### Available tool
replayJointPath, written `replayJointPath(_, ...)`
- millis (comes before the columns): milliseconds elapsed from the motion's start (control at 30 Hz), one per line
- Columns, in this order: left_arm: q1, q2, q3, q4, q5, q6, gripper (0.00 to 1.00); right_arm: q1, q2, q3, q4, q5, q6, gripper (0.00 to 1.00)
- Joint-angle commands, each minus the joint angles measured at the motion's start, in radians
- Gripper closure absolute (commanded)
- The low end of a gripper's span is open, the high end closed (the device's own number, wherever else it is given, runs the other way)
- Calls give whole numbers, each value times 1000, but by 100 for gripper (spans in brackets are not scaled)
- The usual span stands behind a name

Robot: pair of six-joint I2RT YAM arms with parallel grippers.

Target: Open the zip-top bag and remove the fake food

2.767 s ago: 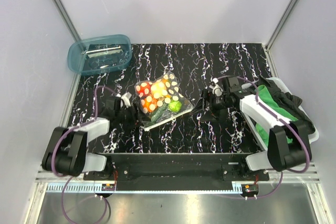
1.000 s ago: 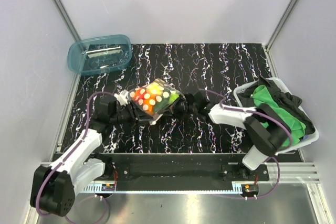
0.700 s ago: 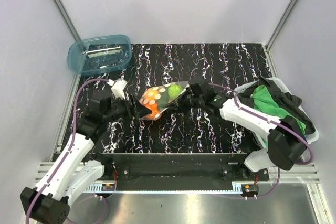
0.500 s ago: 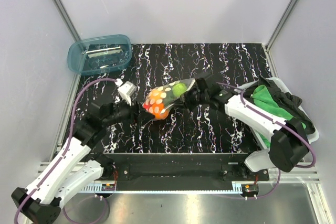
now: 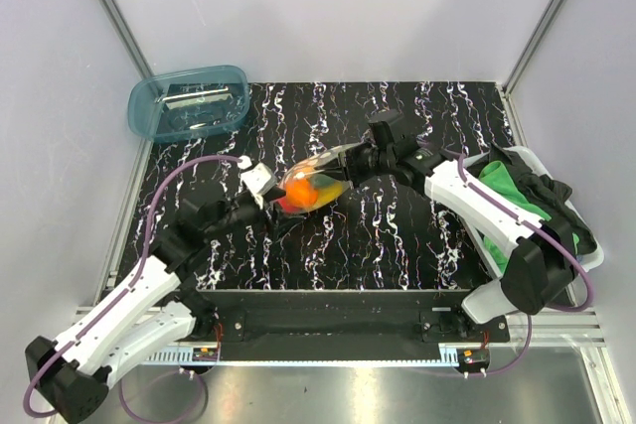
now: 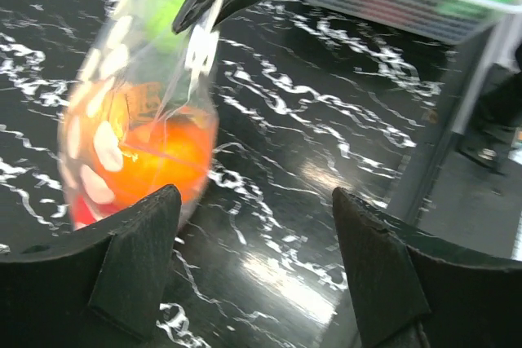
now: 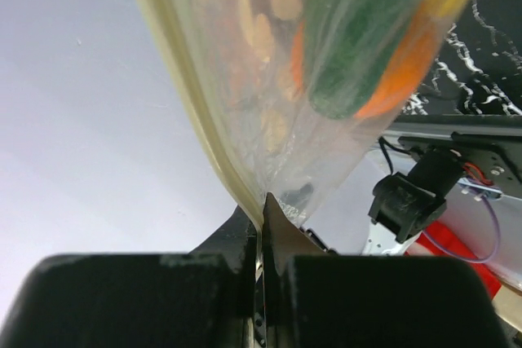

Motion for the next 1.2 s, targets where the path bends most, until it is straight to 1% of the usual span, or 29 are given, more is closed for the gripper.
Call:
replayJointPath(0, -3, 27, -19, 203, -78, 59, 26, -2, 20, 76, 6, -44, 44, 100)
replayJointPath(33, -3, 30, -17, 212, -102, 65, 33, -2, 21, 76, 6, -50, 44, 100)
replayJointPath(133, -3, 31, -4, 212, -159, 84, 44, -2, 20, 71, 9, -51, 39, 100)
replayJointPath(200, -3, 8, -10, 214, -182, 101, 42, -2, 17, 61, 12, -57, 38, 100)
replayJointPath(233, -3, 4, -13, 214, -190, 104, 37, -2, 15, 59, 10, -59, 36, 100)
replayJointPath(267, -3, 4, -17, 215, -181, 107, 26, -2, 9, 54, 12, -59, 35, 100)
replayJointPath(300, -3, 9, -16, 217, -170, 107, 24, -2, 8, 48, 13, -61, 36, 100)
replayJointPath(333, -3, 29, -14, 220, -130, 105, 23, -2, 5, 45, 15, -61, 38, 100)
replayJointPath(433, -3, 95, -2, 249, -86, 75, 23, -2, -2, 41, 24, -59, 50, 100)
replayJointPath(567, -3, 150, 9, 336, -47, 42, 27, -2, -6, 45, 27, -62, 49, 100)
replayJointPath(600, -3, 164, 18, 336, -41, 42, 33, -2, -6, 44, 27, -64, 49, 100)
replayJointPath(633, -1, 175, 36, 333, -38, 44, 37, -3, -8, 42, 29, -65, 47, 100)
replayJointPath(667, -1, 193, 48, 318, -36, 54, 44, -2, -12, 41, 29, -64, 45, 100)
replayJointPath(700, 0, 199, 56, 316, -38, 53, 59, 0, -14, 37, 27, -64, 44, 100)
replayJointPath(733, 2, 201, 62, 316, -29, 52, 64, 0, -17, 36, 30, -64, 45, 100)
replayJointPath(767, 5, 205, 67, 329, -21, 50, 67, 0, -23, 33, 30, -64, 47, 100)
replayJointPath(833, 8, 215, 73, 341, -3, 42, 69, 0, -26, 22, 35, -62, 52, 100)
replayJointPath(900, 11, 230, 81, 347, 8, 39, 67, 2, -34, 14, 41, -58, 56, 100)
replayJointPath(933, 11, 234, 84, 349, 8, 35, 58, 3, -34, 13, 44, -58, 56, 100)
replayJointPath(967, 13, 238, 88, 347, 13, 33, 55, 5, -37, 10, 44, -54, 58, 100)
replayJointPath(1000, 13, 244, 91, 347, 22, 32, 55, 3, -38, 11, 48, -57, 61, 100)
replayJointPath(1033, 16, 247, 93, 352, 28, 24, 67, 6, -38, 10, 55, -58, 61, 100)
replayJointPath(1067, 17, 250, 91, 356, 33, 19, 74, 5, -40, 10, 56, -59, 56, 100)
replayJointPath(1133, 23, 256, 95, 358, 65, 18, 92, 6, -44, 5, 58, -51, 39, 99)
replayJointPath(1167, 25, 256, 101, 352, 71, 18, 100, 5, -55, -5, 59, -42, 14, 92)
